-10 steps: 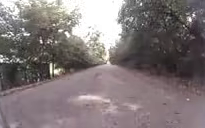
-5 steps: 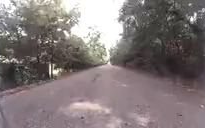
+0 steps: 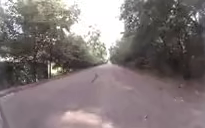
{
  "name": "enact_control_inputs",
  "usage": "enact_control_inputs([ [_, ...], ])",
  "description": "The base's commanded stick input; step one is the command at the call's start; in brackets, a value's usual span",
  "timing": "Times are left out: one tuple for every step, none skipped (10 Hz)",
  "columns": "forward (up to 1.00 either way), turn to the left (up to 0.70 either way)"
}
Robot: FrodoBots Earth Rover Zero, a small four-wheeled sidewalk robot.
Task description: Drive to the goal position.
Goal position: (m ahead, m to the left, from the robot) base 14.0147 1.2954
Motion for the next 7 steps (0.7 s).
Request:
enact_control_inputs([
  [0.7,-0.03],
  [0.7,-0.11],
  [0.7,-0.13],
  [0.7,-0.13],
  [0.7,0.0],
  [0.7,0.0],
  [0.7,0.0],
])
